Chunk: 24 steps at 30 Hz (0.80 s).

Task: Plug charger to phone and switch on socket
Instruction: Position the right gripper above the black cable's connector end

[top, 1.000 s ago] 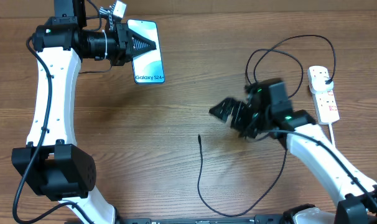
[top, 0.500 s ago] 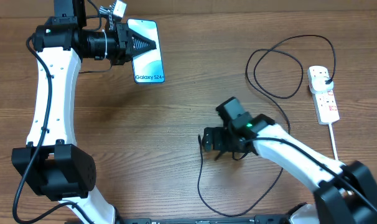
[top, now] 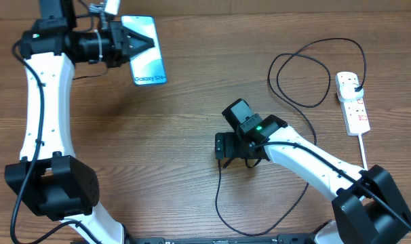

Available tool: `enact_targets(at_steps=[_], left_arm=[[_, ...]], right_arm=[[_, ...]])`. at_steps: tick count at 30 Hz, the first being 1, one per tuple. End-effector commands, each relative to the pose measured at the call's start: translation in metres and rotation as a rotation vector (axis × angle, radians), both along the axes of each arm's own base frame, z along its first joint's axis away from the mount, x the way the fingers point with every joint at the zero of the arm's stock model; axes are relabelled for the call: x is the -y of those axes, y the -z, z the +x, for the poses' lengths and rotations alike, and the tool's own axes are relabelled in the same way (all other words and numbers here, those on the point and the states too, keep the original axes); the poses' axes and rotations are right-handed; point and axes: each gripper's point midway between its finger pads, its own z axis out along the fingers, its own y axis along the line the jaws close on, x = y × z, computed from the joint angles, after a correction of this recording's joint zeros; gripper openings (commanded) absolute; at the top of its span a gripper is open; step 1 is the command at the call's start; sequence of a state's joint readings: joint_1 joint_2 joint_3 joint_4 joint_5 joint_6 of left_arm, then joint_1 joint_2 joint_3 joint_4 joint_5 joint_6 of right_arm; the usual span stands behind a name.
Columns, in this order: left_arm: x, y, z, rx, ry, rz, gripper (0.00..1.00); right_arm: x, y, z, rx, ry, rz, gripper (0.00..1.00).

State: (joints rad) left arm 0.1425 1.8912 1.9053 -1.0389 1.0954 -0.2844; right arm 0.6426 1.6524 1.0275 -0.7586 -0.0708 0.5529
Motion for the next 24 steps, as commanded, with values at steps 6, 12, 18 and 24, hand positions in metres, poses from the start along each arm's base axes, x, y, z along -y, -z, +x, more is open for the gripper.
enact_targets(at_steps=[6,12,18,24], left_arm=[[-0.02,-0.013,0.002,0.049,-0.031,-0.008,0.04],[-0.02,-0.013,0.002,0.05,-0.031,-0.008,0.04],[-0.02,-0.013,0.002,0.051,-0.032,-0.004,0.04],[-0.02,-0.013,0.002,0.05,-0.032,-0.005,0.04]], right_arm=[[-0.017,-0.006,0.004,0.027,0.004,-0.004,0.94],[-0.021,0.005,0.009,-0.03,0.002,-0.065,0.93],[-0.02,0.007,0.012,-0.035,0.026,-0.078,0.88],[-0.024,0.01,0.016,-0.023,0.026,-0.067,0.77]])
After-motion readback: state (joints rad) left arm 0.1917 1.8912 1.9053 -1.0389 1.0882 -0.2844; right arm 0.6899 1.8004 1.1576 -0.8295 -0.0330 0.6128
